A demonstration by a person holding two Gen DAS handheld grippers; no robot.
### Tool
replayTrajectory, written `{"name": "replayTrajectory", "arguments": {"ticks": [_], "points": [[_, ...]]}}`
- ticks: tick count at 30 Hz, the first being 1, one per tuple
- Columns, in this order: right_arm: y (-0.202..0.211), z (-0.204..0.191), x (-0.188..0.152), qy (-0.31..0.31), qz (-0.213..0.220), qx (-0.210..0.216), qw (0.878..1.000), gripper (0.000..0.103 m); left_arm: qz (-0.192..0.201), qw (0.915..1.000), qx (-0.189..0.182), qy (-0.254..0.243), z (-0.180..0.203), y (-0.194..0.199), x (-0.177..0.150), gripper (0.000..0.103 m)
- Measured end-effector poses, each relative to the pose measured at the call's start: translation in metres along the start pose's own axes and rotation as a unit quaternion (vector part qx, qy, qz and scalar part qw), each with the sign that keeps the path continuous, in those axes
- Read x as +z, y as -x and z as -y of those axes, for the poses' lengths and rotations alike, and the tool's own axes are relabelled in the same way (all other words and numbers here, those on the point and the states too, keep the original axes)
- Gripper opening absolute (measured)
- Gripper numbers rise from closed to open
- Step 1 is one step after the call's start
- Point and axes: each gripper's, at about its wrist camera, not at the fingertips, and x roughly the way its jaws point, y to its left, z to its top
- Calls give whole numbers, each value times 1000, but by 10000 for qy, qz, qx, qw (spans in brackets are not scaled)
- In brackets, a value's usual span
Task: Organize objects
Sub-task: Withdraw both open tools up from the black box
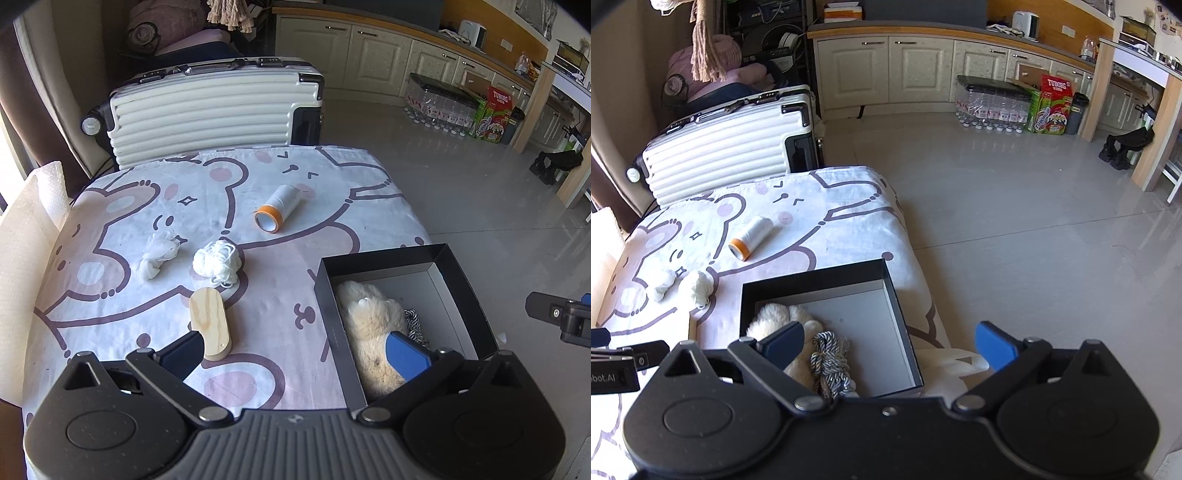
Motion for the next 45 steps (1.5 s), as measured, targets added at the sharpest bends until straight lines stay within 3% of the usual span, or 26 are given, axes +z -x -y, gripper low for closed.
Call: {"name": "replayTrajectory", "arguments": {"ticks": [45], "points": [[-7, -5, -7, 43, -395, -229, 9989, 101, 10, 9995, 150, 292, -19, 6, -2, 103]]}}
